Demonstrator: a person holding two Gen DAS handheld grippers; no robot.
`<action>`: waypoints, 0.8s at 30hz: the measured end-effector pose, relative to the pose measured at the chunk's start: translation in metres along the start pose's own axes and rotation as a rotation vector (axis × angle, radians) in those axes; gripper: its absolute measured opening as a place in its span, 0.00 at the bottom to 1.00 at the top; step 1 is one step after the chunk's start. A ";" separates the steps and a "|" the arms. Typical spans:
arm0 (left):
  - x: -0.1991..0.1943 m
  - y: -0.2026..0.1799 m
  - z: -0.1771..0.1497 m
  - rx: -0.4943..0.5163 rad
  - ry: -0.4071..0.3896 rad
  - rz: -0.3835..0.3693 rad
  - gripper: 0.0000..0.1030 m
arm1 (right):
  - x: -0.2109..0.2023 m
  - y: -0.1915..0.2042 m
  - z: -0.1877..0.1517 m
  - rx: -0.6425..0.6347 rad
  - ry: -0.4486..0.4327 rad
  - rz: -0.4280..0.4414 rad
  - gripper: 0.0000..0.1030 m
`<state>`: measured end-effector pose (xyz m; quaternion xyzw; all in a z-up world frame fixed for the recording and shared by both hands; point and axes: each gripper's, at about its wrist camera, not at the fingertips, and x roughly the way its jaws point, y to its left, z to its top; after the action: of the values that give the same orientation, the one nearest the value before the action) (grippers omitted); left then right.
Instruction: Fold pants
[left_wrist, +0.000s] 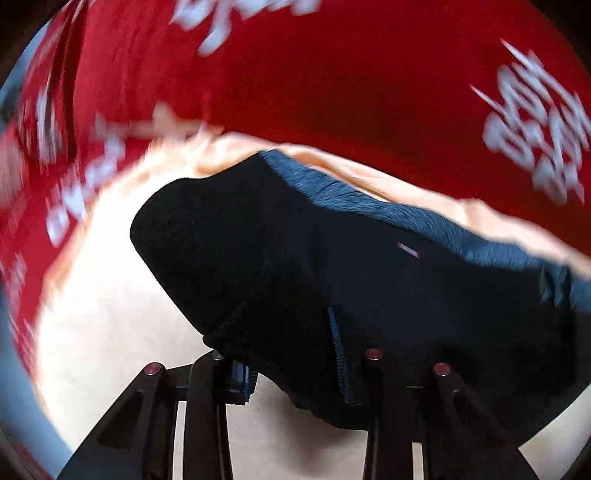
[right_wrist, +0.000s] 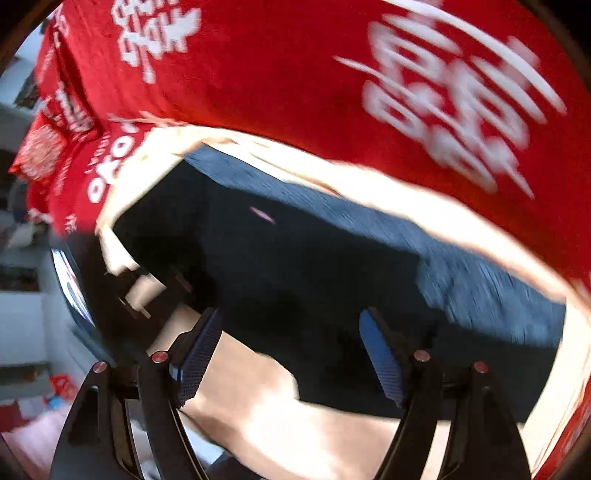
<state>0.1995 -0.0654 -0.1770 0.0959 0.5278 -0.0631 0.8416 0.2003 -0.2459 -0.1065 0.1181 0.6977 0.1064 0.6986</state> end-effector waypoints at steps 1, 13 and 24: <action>-0.001 -0.005 -0.001 0.030 -0.008 0.016 0.34 | 0.000 0.005 0.012 -0.007 0.018 0.017 0.78; -0.005 -0.027 -0.012 0.200 -0.063 0.098 0.34 | 0.097 0.151 0.110 -0.289 0.373 0.063 0.79; -0.013 -0.032 -0.014 0.248 -0.097 0.101 0.34 | 0.149 0.147 0.103 -0.289 0.489 0.012 0.17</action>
<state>0.1755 -0.0929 -0.1745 0.2227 0.4690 -0.0899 0.8499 0.3059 -0.0616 -0.2024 -0.0076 0.8225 0.2341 0.5183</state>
